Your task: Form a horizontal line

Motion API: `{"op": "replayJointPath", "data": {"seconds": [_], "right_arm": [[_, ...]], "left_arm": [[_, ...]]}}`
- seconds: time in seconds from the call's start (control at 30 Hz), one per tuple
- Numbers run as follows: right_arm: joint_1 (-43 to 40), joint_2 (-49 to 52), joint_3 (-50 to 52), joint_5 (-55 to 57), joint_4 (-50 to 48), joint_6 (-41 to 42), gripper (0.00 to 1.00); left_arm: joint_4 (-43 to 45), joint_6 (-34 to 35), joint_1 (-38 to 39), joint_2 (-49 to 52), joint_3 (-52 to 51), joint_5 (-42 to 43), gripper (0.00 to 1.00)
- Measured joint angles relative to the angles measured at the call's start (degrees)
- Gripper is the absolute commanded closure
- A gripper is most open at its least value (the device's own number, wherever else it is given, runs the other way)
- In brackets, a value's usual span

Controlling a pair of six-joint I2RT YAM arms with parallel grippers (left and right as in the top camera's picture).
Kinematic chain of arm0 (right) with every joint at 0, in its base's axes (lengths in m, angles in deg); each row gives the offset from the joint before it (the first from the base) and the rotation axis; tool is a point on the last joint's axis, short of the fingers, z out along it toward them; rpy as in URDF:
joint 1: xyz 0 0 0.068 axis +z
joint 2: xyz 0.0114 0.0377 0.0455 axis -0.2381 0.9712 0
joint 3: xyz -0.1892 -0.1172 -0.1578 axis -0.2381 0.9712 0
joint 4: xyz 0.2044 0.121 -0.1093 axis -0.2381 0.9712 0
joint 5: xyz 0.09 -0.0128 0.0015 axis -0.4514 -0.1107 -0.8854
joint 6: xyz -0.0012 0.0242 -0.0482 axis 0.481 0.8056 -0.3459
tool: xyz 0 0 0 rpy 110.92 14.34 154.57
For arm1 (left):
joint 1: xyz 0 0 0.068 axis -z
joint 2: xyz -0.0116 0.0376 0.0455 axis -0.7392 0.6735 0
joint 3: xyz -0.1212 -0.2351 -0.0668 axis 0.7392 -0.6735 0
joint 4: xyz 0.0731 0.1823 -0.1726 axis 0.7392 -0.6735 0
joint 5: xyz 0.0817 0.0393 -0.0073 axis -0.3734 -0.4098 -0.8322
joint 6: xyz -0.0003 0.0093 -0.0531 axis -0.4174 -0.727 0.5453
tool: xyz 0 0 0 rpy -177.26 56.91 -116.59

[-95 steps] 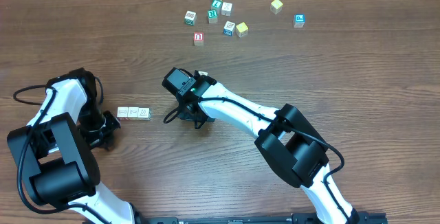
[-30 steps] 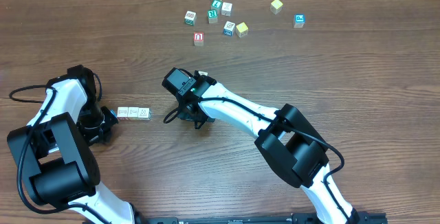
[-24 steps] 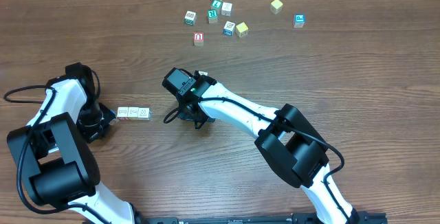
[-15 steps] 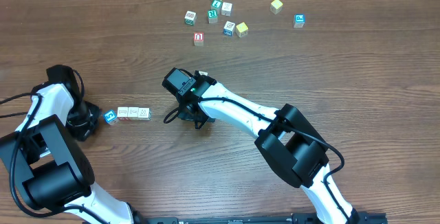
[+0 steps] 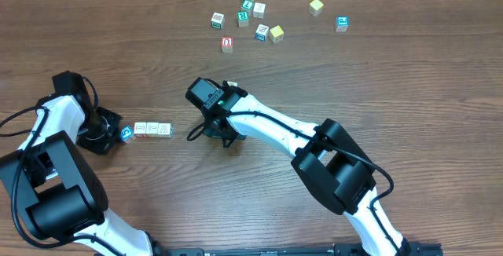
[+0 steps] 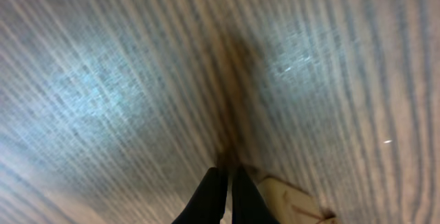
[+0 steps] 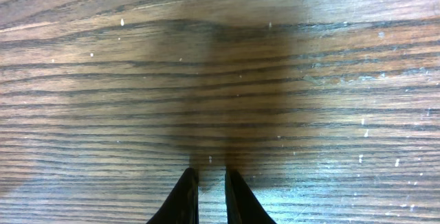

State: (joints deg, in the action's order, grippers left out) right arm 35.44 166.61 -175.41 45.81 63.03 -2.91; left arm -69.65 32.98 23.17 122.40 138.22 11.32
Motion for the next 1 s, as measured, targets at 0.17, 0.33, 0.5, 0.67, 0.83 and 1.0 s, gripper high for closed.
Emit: {"op": "replayJointPath", "data": {"seconds": [0.17, 0.33, 0.5, 0.67, 0.83, 1.0], "right_arm": [[0.00, 0.00, 0.00, 0.00, 0.00, 0.00, 0.88], [0.00, 0.00, 0.00, -0.02, -0.04, 0.00, 0.88], [0.00, 0.00, 0.00, -0.02, 0.00, -0.02, 0.88], [0.00, 0.00, 0.00, -0.02, -0.04, 0.00, 0.88], [0.00, 0.00, 0.00, -0.04, -0.11, 0.02, 0.88], [0.00, 0.00, 0.00, 0.00, -0.20, 0.00, 0.88]], "left_arm": [[1.36, 0.02, 0.00, 0.00, 0.00, 0.07, 0.96], [2.03, 0.02, 0.00, 0.00, 0.00, 0.61, 0.96], [3.48, 0.04, 0.00, 0.00, 0.00, 1.99, 0.96], [4.31, 0.04, 0.02, 0.00, 0.00, 2.93, 0.96], [4.92, 0.04, 0.00, 0.00, 0.00, 4.04, 0.96], [5.81, 0.09, 0.00, 0.00, 0.00, 4.46, 0.96]]}}
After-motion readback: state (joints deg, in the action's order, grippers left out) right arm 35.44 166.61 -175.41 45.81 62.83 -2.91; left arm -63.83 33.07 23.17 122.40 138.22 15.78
